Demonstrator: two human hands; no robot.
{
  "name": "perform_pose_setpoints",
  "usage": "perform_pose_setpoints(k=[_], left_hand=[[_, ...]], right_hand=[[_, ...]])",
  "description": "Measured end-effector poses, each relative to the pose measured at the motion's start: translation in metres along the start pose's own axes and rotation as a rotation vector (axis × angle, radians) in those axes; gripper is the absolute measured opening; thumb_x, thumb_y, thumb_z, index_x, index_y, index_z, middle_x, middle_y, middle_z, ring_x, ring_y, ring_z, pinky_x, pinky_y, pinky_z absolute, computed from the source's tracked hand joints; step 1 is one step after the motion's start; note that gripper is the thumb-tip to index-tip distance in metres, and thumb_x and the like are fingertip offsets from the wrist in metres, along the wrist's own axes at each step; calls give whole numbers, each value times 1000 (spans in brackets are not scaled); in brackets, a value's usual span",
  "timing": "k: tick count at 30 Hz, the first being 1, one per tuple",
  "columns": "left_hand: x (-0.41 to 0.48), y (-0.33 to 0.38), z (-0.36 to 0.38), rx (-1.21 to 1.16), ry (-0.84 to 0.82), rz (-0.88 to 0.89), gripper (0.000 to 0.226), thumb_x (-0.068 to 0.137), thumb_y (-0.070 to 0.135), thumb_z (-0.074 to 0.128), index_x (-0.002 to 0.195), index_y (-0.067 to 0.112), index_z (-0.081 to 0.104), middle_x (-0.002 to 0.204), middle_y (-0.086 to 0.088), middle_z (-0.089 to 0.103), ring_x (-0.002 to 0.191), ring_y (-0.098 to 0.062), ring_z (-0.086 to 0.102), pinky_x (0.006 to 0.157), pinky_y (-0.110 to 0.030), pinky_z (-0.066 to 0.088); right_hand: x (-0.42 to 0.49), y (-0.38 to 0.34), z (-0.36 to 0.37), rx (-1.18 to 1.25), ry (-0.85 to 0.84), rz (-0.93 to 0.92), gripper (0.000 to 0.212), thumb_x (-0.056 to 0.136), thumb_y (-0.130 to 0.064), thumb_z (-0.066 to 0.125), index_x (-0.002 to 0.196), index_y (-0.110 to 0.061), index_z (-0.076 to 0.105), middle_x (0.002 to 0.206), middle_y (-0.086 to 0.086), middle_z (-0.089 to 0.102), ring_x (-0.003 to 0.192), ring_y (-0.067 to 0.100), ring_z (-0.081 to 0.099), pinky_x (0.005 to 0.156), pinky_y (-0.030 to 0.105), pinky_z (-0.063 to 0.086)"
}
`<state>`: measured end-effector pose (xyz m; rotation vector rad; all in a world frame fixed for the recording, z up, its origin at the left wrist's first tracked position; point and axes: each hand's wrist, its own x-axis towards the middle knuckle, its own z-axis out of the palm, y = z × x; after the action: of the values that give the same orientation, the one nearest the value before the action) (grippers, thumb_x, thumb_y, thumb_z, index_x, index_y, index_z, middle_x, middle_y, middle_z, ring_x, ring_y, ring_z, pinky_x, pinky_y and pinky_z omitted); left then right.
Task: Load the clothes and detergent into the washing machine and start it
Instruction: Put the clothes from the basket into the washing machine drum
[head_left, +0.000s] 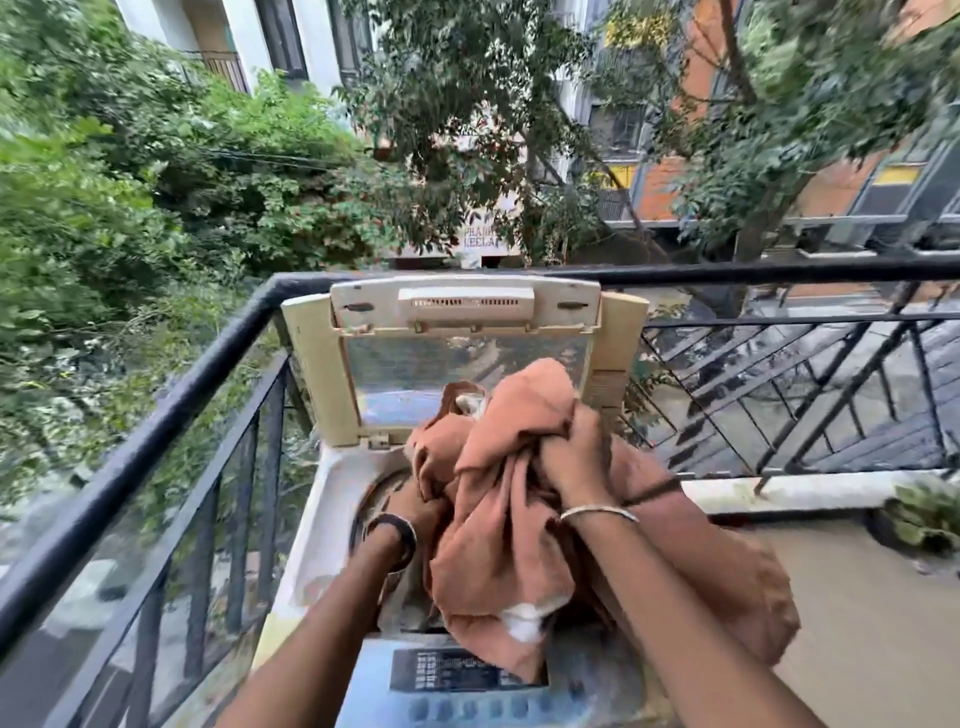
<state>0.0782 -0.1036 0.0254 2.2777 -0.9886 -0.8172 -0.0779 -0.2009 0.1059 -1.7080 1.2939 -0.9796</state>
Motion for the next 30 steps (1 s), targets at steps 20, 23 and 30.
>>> perform_pose_setpoints(k=[20,23,30], left_hand=[[40,-34,65,-28,82,205,55,70,51,64,115,20,61,108,0,66,102,-16,63,90,-35,52],[46,-23,95,54,-143,304,98,52,82,64,133,29,47,128,2,55,119,-13,52,103,-34,43],[48,19,148,45,-458,326,130,37,87,66,147,34,20,151,-1,32,138,-18,37,115,-36,33]], right_hand=[[35,112,59,-517,-685,-127,60,79,-38,69,133,-21,53,126,7,59,121,23,54,103,32,40],[40,134,-24,-590,-341,-146,53,71,-44,72,120,-25,62,118,2,63,115,22,55,102,31,35],[24,212,-129,-639,-597,372,168,20,-71,83,145,-44,-25,161,10,2,150,25,7,120,35,19]])
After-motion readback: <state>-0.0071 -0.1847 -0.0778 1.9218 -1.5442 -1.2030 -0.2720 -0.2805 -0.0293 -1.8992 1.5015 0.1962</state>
